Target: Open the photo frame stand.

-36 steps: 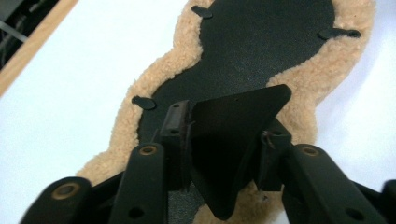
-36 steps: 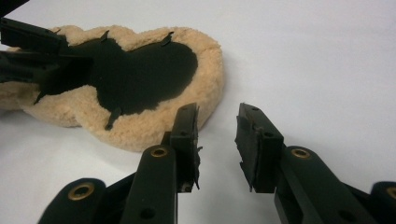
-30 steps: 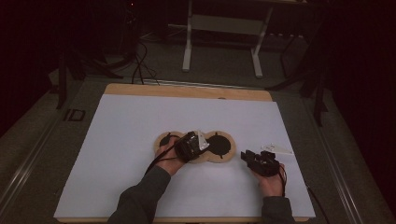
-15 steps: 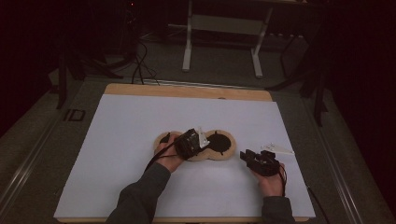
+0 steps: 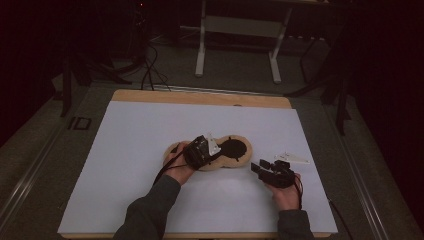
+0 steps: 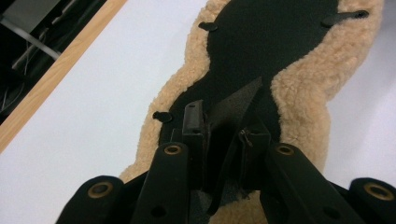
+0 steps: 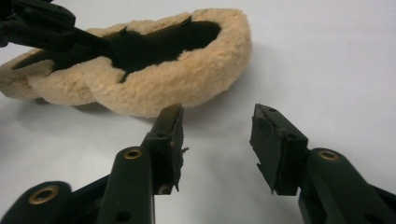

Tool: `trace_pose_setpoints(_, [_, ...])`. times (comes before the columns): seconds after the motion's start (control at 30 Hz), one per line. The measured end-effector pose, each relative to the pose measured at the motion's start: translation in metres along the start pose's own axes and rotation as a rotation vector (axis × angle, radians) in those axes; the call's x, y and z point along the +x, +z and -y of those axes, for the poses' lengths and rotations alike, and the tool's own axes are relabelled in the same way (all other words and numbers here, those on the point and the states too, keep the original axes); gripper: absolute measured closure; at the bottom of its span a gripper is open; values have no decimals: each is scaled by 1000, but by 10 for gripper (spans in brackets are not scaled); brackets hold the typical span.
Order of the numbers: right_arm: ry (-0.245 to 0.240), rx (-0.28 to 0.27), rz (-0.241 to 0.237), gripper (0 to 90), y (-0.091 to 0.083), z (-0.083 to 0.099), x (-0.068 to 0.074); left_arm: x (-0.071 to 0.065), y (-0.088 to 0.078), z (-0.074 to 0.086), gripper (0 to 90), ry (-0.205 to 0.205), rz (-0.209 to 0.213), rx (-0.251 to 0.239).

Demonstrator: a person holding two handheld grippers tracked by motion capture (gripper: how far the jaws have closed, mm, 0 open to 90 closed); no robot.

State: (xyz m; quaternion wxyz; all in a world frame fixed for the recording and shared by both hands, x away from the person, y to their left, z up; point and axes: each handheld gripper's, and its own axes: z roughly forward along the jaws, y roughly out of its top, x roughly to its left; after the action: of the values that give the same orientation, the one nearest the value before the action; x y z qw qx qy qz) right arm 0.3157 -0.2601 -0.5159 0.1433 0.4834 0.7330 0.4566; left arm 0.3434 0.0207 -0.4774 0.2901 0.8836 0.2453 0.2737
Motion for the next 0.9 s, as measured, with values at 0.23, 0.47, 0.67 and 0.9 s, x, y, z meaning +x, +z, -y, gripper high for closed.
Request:
trace_pose_setpoints(0.23, [40,19,-47,436,8,-2,8,0,-1,2,781,-13,-7,-11])
trace_pose_setpoints(0.47, [68,27,-61,377,12,-6,17,2,-6,5,781,-35,-11,-24])
trace_pose_setpoints(0.67, [76,30,-93,355,14,-14,24,3,-8,8,781,-56,-15,-39])
trace_pose_setpoints(0.9, [88,33,-109,281,20,-29,32,2,-9,10,779,-67,-28,-47])
